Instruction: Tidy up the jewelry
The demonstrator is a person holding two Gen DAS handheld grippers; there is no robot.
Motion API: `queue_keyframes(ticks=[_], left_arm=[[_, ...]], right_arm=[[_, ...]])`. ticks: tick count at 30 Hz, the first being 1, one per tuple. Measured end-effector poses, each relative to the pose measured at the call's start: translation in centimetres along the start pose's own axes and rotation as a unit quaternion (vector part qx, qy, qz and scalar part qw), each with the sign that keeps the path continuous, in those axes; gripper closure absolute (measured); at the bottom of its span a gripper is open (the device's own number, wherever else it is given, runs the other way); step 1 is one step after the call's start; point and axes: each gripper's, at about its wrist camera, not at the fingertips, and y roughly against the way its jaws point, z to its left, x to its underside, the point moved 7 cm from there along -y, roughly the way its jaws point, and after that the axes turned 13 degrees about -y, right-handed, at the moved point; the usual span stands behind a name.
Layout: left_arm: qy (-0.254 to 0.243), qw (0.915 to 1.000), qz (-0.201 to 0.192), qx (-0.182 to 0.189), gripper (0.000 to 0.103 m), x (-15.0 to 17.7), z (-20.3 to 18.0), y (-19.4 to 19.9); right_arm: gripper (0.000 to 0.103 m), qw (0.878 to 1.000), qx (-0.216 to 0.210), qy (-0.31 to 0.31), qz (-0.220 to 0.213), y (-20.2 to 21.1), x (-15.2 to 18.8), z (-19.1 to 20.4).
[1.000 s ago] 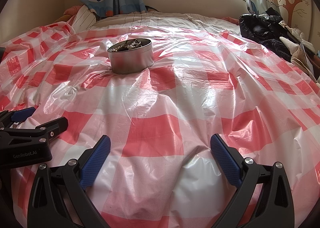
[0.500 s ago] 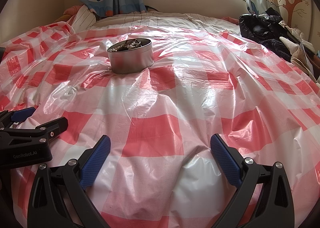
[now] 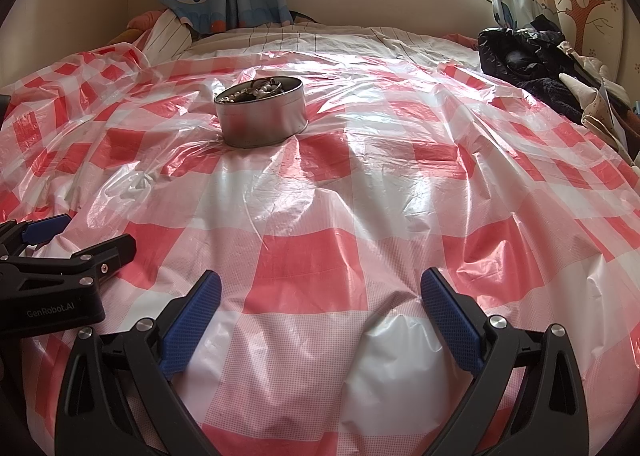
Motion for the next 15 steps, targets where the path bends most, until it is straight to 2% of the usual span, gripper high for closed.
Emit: queue_keyframes(ticks=[15], left_arm=[[0.001, 1.0, -0.007, 0.001, 0.007, 0.15, 0.0, 0.14]], right_arm=[[0.007, 1.0, 0.0, -0.001, 0.001, 0.08, 0.11, -0.35]])
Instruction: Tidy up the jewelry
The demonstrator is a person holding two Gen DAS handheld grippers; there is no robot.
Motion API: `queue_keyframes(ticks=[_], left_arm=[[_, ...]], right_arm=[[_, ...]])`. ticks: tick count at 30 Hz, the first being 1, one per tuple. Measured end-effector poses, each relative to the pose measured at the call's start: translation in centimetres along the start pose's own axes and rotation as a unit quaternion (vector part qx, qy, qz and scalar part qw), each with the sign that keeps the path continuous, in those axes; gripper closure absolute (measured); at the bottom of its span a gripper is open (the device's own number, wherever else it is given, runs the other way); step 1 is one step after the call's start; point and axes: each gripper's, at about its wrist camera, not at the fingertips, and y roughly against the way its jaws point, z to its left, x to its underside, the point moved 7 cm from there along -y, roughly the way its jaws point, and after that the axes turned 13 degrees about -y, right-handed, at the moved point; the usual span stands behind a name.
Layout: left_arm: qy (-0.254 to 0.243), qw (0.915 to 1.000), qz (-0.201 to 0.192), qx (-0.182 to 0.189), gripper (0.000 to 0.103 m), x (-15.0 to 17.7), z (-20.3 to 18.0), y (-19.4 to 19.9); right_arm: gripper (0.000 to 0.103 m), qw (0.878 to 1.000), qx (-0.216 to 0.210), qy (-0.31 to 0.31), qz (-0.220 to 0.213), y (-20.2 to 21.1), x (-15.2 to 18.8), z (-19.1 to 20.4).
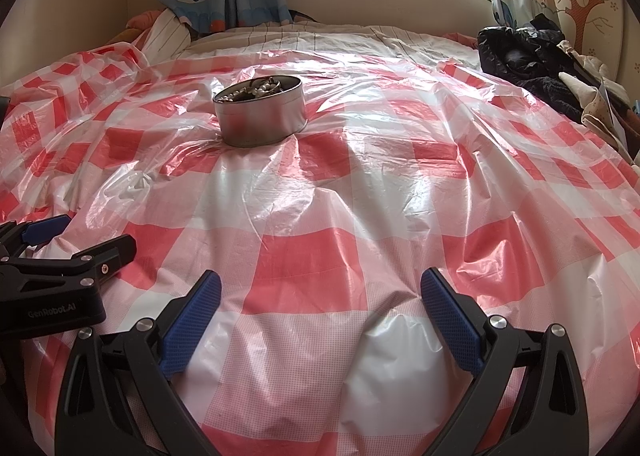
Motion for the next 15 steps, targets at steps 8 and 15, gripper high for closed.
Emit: queue_keyframes(ticks=[8, 15], left_arm=[[-0.003, 1.0, 0.005, -0.003, 0.007, 0.23, -0.07, -0.05], [-0.005, 0.9999, 0.008, -0.004, 0.007, 0.32, -0.03, 0.01]], right_arm=[[0.007, 1.0, 0.001, 0.001, 0.0, -0.08, -0.08, 0.1], [0.007, 1.0, 0.001, 0.001, 0.0, -0.05, -0.08, 0.04]])
